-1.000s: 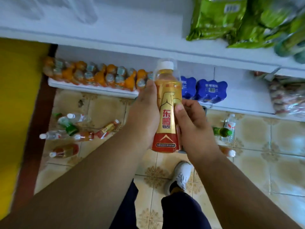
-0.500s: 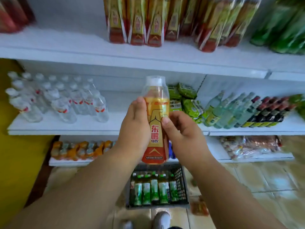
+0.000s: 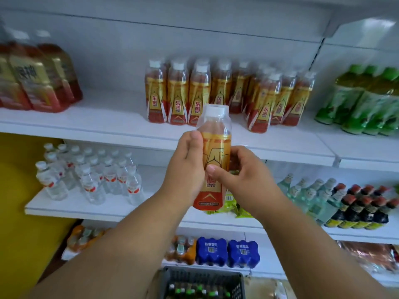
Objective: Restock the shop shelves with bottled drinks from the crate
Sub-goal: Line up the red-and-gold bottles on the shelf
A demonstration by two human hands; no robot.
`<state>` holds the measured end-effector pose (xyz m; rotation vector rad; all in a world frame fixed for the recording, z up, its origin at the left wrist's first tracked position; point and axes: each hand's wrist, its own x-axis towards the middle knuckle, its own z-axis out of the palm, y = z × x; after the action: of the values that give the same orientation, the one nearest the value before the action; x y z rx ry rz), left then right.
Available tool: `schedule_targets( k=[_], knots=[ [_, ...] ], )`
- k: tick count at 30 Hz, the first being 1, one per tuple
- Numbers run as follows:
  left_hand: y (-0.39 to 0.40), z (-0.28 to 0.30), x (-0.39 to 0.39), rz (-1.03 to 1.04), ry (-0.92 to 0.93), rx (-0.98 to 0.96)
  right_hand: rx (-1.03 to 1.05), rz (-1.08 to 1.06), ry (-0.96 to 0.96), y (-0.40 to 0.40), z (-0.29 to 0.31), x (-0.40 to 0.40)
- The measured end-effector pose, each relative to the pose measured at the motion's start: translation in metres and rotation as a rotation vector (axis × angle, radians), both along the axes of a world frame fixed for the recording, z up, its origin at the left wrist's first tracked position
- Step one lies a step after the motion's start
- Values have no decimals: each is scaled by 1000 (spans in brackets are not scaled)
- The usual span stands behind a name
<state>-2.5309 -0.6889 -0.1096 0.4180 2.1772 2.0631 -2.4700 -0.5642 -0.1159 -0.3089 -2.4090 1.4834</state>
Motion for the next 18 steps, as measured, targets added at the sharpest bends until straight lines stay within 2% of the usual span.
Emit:
schedule_targets(
  k=[6, 10, 18],
  knots=[
    [19, 13, -24, -98, 66, -10, -70, -49, 114, 30, 6, -17],
    [28, 4, -46, -126, 63, -61, -74, -166, 184, 57, 12, -44],
    [57, 3, -111, -243, 97, -203, 9, -230, 105, 101, 20, -130]
  ],
)
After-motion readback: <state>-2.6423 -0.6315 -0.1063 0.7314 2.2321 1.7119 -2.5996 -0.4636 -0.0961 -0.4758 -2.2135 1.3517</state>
